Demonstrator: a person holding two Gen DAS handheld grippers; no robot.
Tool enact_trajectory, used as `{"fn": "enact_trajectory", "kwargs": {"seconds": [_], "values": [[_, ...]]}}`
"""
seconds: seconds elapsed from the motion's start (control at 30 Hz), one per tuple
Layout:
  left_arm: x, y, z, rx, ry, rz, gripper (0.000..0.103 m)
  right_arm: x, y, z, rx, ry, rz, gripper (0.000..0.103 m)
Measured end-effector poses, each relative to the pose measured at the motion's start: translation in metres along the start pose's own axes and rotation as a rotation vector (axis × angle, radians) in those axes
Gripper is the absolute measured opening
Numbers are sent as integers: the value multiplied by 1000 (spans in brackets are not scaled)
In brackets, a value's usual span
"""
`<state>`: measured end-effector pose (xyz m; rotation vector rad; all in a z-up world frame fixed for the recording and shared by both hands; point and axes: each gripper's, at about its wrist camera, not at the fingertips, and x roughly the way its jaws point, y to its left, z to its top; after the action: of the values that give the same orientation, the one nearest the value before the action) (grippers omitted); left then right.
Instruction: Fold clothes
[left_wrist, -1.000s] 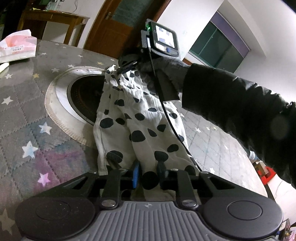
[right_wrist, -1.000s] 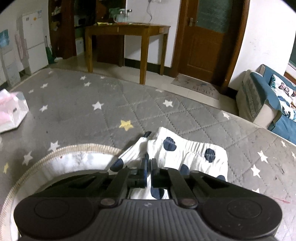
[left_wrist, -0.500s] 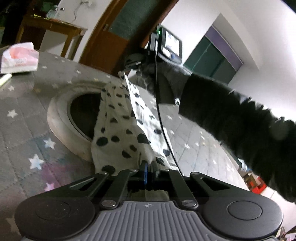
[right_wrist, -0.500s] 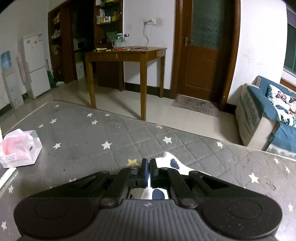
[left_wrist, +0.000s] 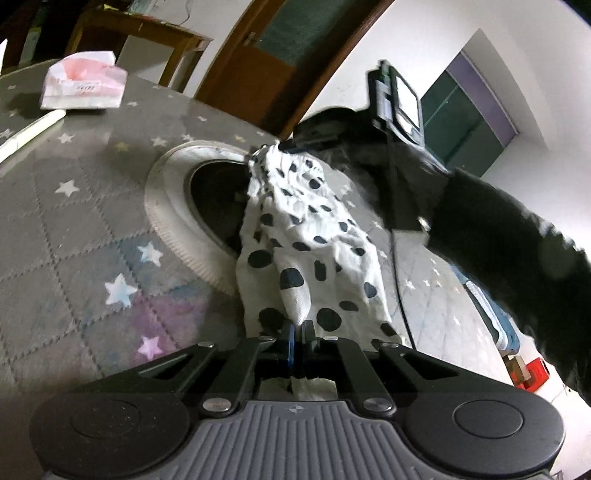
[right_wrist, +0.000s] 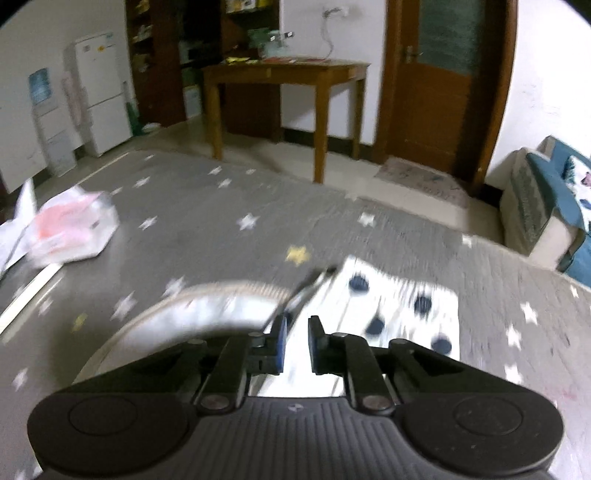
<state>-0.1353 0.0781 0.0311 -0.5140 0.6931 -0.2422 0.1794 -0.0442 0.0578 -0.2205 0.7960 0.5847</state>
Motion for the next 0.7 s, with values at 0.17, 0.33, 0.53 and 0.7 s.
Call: {"fn": "enact_trajectory", "kwargs": {"seconds": [0.17, 0.33, 0.53, 0.7], "values": [[0, -6, -4, 18, -9, -4, 4, -28, 18, -38, 47, 80, 151, 21], [1, -10, -6, 43, -26, 27, 4, -35, 45, -65, 48, 146, 234, 27], [4, -9, -7, 37, -29, 30, 4, -35, 60, -77, 11, 180, 213, 27], [4, -9, -5, 38, -30, 20, 4, -42, 62, -76, 9, 138, 225, 3]]}}
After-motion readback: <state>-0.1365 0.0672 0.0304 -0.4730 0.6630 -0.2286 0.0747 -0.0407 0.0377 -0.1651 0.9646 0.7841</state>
